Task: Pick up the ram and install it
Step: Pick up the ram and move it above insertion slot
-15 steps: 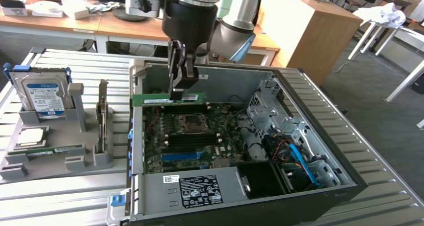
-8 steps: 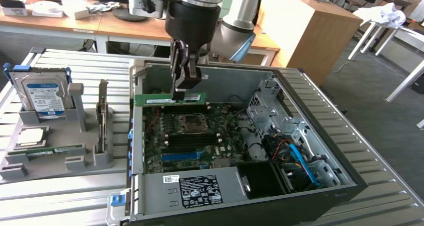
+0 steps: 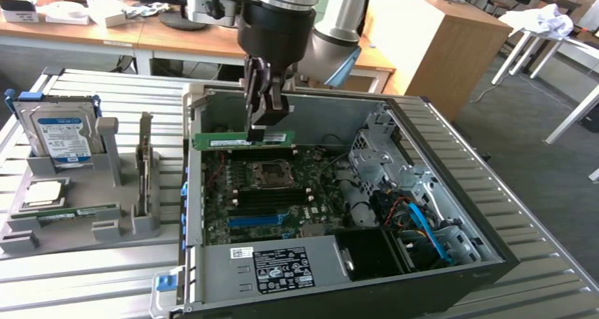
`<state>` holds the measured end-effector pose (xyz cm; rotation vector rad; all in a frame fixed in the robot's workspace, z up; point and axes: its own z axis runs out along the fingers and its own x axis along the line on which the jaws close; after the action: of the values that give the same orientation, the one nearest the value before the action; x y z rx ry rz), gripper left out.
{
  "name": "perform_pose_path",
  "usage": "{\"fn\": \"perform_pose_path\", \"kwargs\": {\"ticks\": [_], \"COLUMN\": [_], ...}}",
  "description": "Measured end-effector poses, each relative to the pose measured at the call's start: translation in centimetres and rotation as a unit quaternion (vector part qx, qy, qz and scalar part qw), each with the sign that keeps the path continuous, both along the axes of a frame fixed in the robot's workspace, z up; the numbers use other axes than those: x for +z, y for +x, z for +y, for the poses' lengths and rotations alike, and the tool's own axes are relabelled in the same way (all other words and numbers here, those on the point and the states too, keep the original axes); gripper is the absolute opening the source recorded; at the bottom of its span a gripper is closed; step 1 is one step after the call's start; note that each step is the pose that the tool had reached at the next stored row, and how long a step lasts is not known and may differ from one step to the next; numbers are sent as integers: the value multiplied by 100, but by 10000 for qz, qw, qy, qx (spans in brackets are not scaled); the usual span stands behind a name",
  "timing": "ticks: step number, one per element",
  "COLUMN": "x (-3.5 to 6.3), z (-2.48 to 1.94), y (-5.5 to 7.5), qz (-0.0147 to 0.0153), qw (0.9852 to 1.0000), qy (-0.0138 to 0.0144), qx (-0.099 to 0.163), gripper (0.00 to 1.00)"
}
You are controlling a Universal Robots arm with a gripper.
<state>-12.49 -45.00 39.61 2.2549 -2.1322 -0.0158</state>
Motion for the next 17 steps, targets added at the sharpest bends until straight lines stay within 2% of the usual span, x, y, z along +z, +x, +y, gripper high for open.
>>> {"fn": "perform_pose_path", "kwargs": {"ticks": [17], "x": [0], "z": [0], "y": [84], "qz": [0], "qw": [10000], "qy": [-1], "qx": [0], "gripper": [13]}}
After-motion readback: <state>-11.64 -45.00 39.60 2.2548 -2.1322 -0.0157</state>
